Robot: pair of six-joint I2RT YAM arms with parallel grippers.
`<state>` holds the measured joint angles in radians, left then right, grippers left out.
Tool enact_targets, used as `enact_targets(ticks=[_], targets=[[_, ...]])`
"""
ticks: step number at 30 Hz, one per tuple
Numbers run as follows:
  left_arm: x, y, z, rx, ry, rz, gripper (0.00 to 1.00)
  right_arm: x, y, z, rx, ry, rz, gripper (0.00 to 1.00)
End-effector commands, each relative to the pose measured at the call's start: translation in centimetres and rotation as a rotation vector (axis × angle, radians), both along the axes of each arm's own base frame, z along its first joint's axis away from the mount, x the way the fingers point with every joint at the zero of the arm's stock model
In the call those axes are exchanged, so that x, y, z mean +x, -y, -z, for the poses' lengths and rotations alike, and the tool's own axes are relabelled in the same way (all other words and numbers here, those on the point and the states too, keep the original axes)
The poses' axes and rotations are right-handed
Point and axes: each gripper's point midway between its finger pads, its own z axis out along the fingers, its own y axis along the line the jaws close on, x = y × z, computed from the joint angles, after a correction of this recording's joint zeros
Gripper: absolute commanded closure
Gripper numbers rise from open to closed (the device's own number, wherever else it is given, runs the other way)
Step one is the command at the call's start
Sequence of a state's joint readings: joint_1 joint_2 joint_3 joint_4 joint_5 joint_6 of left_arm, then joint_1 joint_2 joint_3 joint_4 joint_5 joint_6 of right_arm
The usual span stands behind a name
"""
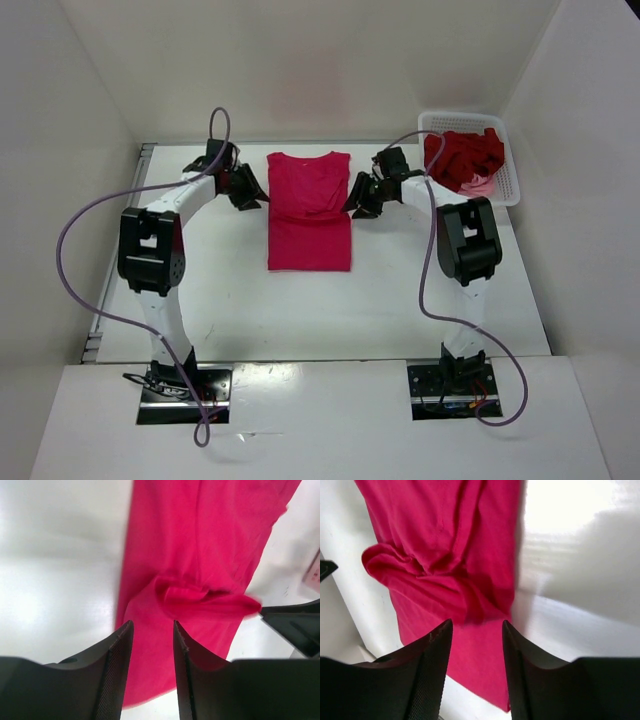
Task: Fold and stack the t-shirts
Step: Fold the folded rectangular tshirt in 1/3 of the way
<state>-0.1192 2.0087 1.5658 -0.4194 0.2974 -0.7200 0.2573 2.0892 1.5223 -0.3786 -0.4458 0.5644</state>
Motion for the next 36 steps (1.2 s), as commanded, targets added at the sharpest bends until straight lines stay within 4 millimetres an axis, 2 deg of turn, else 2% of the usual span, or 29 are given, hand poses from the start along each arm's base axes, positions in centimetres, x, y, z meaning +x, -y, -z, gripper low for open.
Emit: enact_targets(ticks=[1, 2, 3, 4, 5, 6, 7, 9, 11, 13, 15, 16, 17, 20, 22, 24, 26, 27, 28, 29, 30, 31, 32, 33, 34, 36], targets=[[-2.2, -0.6, -4.0, -0.021, 0.098, -0.023, 0.55, -0.8, 0.6, -6.5, 0.010, 0.158, 0.006, 0.48], [-3.5, 0.8, -4.0, -0.045, 0.093, 0.003, 0.57, -2.1, 1.1, -5.6, -0.004, 0.132, 0.011, 0.48], [-4.9, 1.7, -4.5, -0.068, 0.089, 0.025, 0.58, -2.8, 1.0, -5.8, -0.015, 0.141, 0.001, 0.49], [-5.8, 2.4, -4.0, -0.068, 0.080, 0.043, 0.60, -3.5, 0.3, -7.0, -0.006, 0.170, -0.017, 0.56], [-7.4, 2.9, -2.3, -0.074, 0.032, 0.043, 0.61, -4.5, -0.1, -6.2, -0.011, 0.150, -0.031, 0.76], [-8.3, 4.5, -1.8, -0.097, 0.023, 0.084, 0.63, -4.9, -0.7, -6.2, -0.010, 0.150, -0.046, 0.84], [-8.9, 5.0, -1.2, -0.101, 0.009, 0.091, 0.63, -5.6, -2.0, -5.4, -0.016, 0.138, -0.087, 0.92], [-9.7, 6.3, 0.2, -0.100, -0.029, 0.113, 0.63, -6.2, -3.6, -4.5, -0.014, 0.107, -0.139, 0.96], [-10.0, 6.8, 1.4, -0.095, -0.048, 0.126, 0.63, -5.9, -5.9, -3.3, -0.011, 0.088, -0.194, 0.98], [-10.7, 6.6, 3.4, -0.062, -0.096, 0.116, 0.63, -5.3, -6.8, -2.6, -0.010, 0.088, -0.206, 0.98], [-11.4, 6.2, 4.6, -0.046, -0.127, 0.109, 0.63, -3.9, -7.7, -1.6, -0.004, 0.082, -0.212, 0.98], [-12.3, 5.9, 5.5, -0.040, -0.155, 0.108, 0.63, -2.8, -8.0, -1.9, -0.005, 0.101, -0.206, 0.98], [-12.4, 5.5, 5.2, -0.042, -0.148, 0.099, 0.60, -2.8, -7.8, -0.2, -0.027, 0.062, -0.201, 0.98], [-13.6, 4.1, 4.7, -0.007, -0.137, 0.075, 0.54, -3.1, -7.3, 2.2, -0.064, 0.004, -0.172, 0.98], [-14.2, 3.2, 4.5, 0.006, -0.137, 0.063, 0.51, -4.4, -6.5, 4.0, -0.085, -0.049, -0.159, 0.94], [-14.7, 2.2, 4.3, 0.029, -0.136, 0.043, 0.51, -5.3, -6.2, 3.3, -0.075, -0.040, -0.150, 0.86], [-15.0, 2.1, 3.7, 0.029, -0.134, 0.043, 0.47, -5.5, -6.1, 1.8, -0.058, -0.008, -0.142, 0.80], [-14.9, 2.0, 3.4, 0.034, -0.124, 0.038, 0.47, -5.7, -6.0, -0.6, -0.041, 0.037, -0.141, 0.70], [-15.3, 1.9, 3.3, 0.034, -0.122, 0.038, 0.46, -6.5, -5.6, -0.9, -0.040, 0.040, -0.141, 0.64], [-15.2, 1.8, 3.4, 0.038, -0.124, 0.025, 0.44, -6.3, -5.2, -3.3, -0.014, 0.091, -0.121, 0.59], [-15.3, 1.7, 3.3, 0.036, -0.116, 0.025, 0.44, -7.2, -4.3, -2.9, -0.014, 0.070, -0.101, 0.50], [-15.2, 1.6, 3.4, 0.038, -0.118, 0.011, 0.44, -7.9, -4.0, -3.1, -0.014, 0.070, -0.100, 0.47], [-15.2, 1.6, 3.7, 0.041, -0.129, 0.011, 0.44, -8.2, -3.5, -3.2, -0.007, 0.071, -0.083, 0.44], [-15.3, 1.6, 4.0, 0.043, -0.138, 0.011, 0.44, -9.5, -2.9, -2.8, -0.013, 0.056, -0.084, 0.43], [-15.2, 1.6, 4.7, 0.046, -0.151, 0.011, 0.44, -9.9, -2.2, -2.4, -0.026, 0.047, -0.068, 0.42], [-15.4, 1.6, 5.8, 0.054, -0.184, 0.011, 0.44, -11.8, -0.7, -0.8, -0.053, 0.005, -0.052, 0.38]])
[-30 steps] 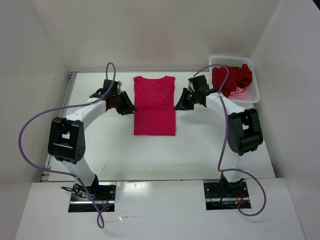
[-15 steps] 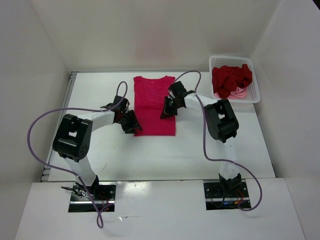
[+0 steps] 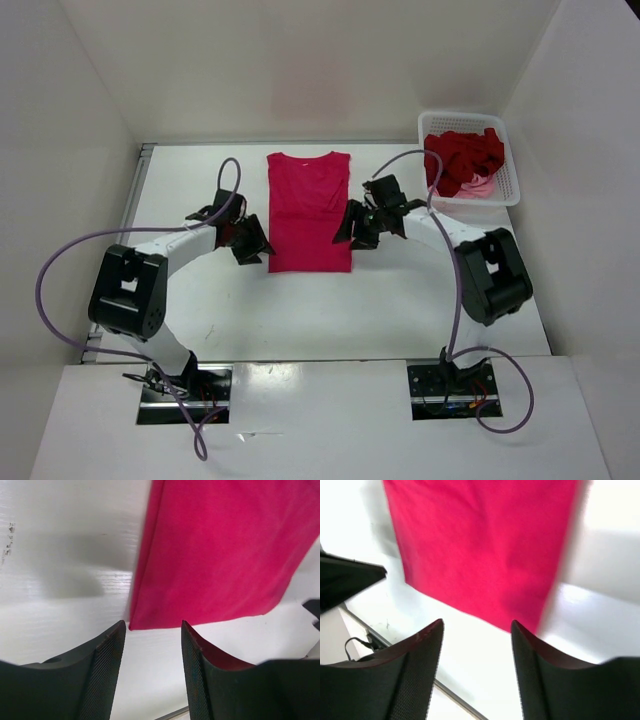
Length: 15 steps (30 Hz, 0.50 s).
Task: Fold and stack the t-shirts
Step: Fold the folded rectangular tshirt in 1/3 of the way, then grab one side of the 2/3 rectangular tshirt with both arms
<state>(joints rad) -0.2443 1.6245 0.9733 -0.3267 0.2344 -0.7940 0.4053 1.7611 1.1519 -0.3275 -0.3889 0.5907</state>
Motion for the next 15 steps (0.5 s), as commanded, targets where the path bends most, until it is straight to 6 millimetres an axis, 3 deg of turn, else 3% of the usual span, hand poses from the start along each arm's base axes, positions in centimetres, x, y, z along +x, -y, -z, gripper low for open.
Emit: enact_targets(ticks=[1, 4, 8, 11, 15], targets=[[-0.4, -0.1, 2.1, 0.011, -0.051, -0.015, 0.44, -1.6, 2.0, 1.4, -0.025, -0.008, 0.044, 0.36], [-0.5, 0.0, 3.0, 0.008, -0.076, -0.011, 0.47, -3.2, 3.2, 2.9, -0.033, -0.054, 0.072, 0.34], [-0.7, 0.3, 3.7, -0.005, -0.098, -0.001, 0.50, -3.3, 3.4, 4.5, -0.032, -0.087, 0.082, 0.34], [-0.5, 0.5, 4.3, -0.013, -0.103, 0.003, 0.54, -3.2, 2.8, 5.9, -0.021, -0.130, 0.075, 0.43], [-0.7, 1.0, 4.8, -0.018, -0.119, 0.017, 0.70, -3.0, 2.2, 6.5, 0.008, -0.147, 0.063, 0.65]])
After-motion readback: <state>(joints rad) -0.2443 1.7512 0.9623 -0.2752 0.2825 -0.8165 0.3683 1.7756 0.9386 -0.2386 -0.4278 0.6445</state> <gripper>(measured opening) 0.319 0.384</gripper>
